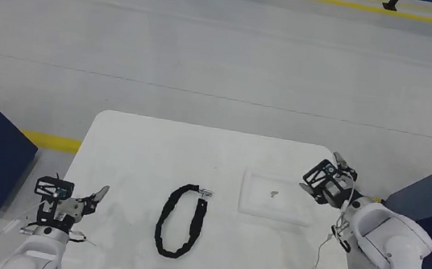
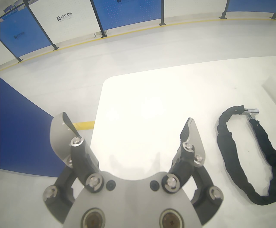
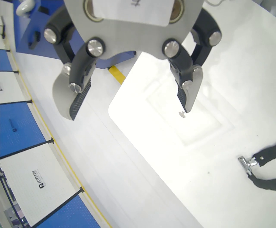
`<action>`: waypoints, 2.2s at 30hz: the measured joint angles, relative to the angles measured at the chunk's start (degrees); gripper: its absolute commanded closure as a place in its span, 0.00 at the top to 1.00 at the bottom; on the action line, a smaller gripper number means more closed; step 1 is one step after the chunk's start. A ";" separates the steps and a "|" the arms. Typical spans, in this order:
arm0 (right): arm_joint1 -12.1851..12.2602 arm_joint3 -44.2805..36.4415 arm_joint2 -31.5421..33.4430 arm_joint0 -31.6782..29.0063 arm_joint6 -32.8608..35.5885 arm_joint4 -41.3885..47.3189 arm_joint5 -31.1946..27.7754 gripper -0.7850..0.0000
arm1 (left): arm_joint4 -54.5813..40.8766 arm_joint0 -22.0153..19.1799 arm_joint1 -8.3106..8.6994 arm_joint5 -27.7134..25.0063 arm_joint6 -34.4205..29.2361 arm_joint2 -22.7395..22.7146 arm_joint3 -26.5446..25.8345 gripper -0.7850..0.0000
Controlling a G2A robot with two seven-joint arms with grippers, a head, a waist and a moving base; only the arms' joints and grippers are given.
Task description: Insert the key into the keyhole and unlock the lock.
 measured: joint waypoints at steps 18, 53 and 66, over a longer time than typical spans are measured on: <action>2.45 18.55 -24.16 24.19 10.22 -3.31 -16.94 1.00 | 0.00 0.00 0.00 0.00 0.00 0.00 0.00 1.00; 0.88 53.15 -65.13 50.19 11.09 18.96 -16.06 0.57 | 0.00 0.00 0.00 0.00 0.00 0.00 0.00 1.00; -1.34 59.31 -68.85 51.92 11.96 21.94 -15.17 0.42 | 0.00 0.00 0.00 0.00 0.00 0.00 0.00 1.00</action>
